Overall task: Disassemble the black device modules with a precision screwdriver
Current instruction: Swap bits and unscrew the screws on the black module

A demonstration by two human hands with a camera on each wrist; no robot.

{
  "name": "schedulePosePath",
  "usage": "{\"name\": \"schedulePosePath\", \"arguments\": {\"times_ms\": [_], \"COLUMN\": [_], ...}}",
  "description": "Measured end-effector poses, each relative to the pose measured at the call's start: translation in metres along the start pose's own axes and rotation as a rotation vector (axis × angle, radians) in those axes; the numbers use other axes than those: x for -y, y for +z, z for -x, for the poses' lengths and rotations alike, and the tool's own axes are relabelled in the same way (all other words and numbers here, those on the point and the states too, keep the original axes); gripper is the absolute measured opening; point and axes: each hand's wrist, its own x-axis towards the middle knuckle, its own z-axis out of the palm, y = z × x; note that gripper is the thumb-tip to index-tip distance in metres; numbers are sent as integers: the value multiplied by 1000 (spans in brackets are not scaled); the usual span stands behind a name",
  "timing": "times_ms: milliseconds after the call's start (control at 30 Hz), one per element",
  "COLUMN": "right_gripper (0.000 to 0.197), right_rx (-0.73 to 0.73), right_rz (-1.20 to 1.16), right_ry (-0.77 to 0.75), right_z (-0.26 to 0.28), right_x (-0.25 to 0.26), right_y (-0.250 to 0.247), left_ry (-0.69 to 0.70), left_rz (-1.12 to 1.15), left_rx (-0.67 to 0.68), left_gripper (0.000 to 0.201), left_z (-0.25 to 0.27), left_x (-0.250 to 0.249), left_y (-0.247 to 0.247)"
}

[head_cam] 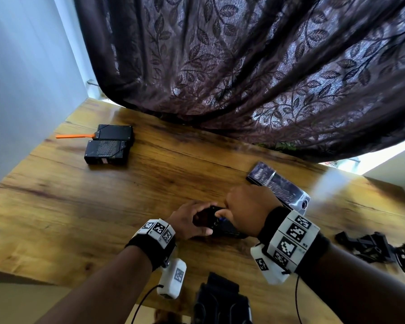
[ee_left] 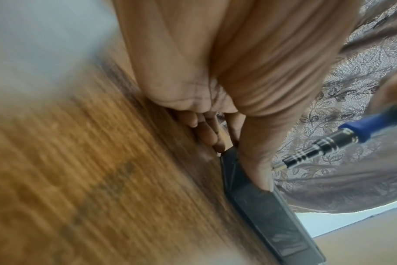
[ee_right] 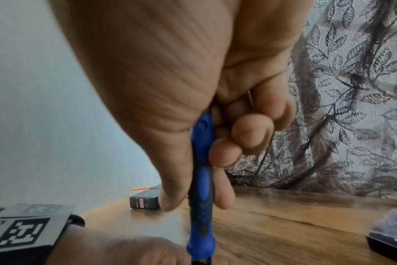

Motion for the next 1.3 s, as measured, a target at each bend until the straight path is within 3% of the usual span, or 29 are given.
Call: {"name": "schedulePosePath", "arguments": {"times_ms": [200, 300, 433, 600, 833, 1067, 1133, 1233, 1300], "right_gripper": [40, 41, 40, 21, 17, 19, 23, 62, 55], "right_rx": [-96, -179, -278, -405, -453, -600, -647, -591, -447], "right_rz": [-61, -188, -397, -622, -817, -1016, -1237, -1895, -2261], "right_ry": [-1, 80, 178, 255, 341, 468, 479, 440, 410], "right_z": [6, 12, 25, 46, 63, 78, 79, 72, 64], "right_x": [-4, -18, -41, -48, -57, -85, -91, -98, -94], "right_y": [0, 8, 28, 52, 78, 107, 121, 152, 169], "left_ry": [14, 7, -25, -80, -202, -304, -288, -227, -188], "left_rz": [-27, -13, 46, 23, -3, -1, -34, -72, -110], "left_rx": [-3, 9, -55, -120, -286, -270, -248, -144, -64], "left_gripper": [78, 77, 57, 53, 21, 35, 40, 68, 93], "left_z": [0, 0, 0, -2, -10, -21, -20, -15, -10], "left_x": [-2, -2, -4, -12, -29, -35, -32, -23, -18], "left_y": [0, -1, 3, 8, 17, 15, 15, 12, 10]}}
